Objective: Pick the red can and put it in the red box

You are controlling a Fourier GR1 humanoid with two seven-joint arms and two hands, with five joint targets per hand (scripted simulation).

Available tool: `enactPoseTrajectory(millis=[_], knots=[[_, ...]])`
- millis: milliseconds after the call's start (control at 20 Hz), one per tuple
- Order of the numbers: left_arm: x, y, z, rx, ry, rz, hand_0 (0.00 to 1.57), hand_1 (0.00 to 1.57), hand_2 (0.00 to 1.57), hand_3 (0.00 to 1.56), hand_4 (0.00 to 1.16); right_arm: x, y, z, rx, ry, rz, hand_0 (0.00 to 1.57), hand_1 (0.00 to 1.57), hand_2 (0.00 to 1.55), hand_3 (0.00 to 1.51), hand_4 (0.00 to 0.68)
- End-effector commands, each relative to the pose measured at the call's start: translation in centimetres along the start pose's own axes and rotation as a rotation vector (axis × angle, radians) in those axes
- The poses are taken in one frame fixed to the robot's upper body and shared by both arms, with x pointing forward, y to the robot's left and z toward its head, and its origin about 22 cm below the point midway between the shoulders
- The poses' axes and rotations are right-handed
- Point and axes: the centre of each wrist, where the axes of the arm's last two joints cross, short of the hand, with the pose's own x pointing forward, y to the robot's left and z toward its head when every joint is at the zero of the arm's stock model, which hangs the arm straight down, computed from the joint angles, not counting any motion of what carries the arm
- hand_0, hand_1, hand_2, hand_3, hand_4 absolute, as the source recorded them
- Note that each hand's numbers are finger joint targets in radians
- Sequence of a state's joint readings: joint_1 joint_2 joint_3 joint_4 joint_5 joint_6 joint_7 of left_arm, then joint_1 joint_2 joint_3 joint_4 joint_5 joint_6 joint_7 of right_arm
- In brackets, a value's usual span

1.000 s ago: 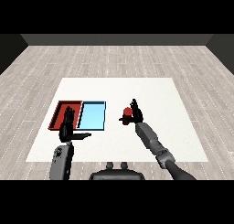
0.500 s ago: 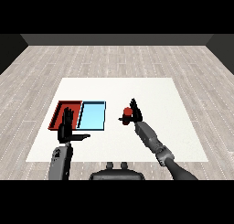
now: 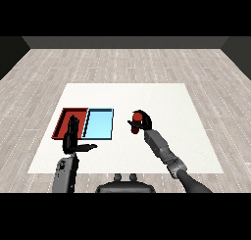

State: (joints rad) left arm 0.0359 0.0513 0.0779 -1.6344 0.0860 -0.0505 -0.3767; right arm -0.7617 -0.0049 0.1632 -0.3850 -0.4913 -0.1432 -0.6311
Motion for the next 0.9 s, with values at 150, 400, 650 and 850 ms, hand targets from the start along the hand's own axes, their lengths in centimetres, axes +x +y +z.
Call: enactPoseTrajectory(millis=[150, 400, 650, 850], knots=[[-0.7, -1.7, -0.9, 0.004, 0.001, -0.025, 0.00, 0.00, 0.00, 0.00, 0.00, 1.9, 0.7, -1.3, -0.001, -0.023, 0.113, 1.48, 1.48, 1.46, 1.43, 0.664], [-0.4, 0.0, 1.9, -0.005, 0.011, -0.014, 0.00, 0.00, 0.00, 0.00, 0.00, 1.0, 1.0, 0.3, 0.019, -0.059, 0.102, 1.47, 1.47, 1.46, 1.42, 0.651], [-1.3, -0.2, -2.1, -0.058, 0.016, 0.002, 0.00, 0.00, 0.00, 0.00, 0.00, 1.9, 1.6, -0.5, 0.013, -0.118, 0.113, 1.44, 1.44, 1.44, 1.41, 0.653], [-1.9, -2.3, -2.4, -0.065, 0.037, -0.040, 0.00, 0.00, 0.00, 0.00, 0.00, 3.9, 3.7, -0.1, 0.004, -0.178, 0.075, 1.43, 1.43, 1.44, 1.41, 0.649]])
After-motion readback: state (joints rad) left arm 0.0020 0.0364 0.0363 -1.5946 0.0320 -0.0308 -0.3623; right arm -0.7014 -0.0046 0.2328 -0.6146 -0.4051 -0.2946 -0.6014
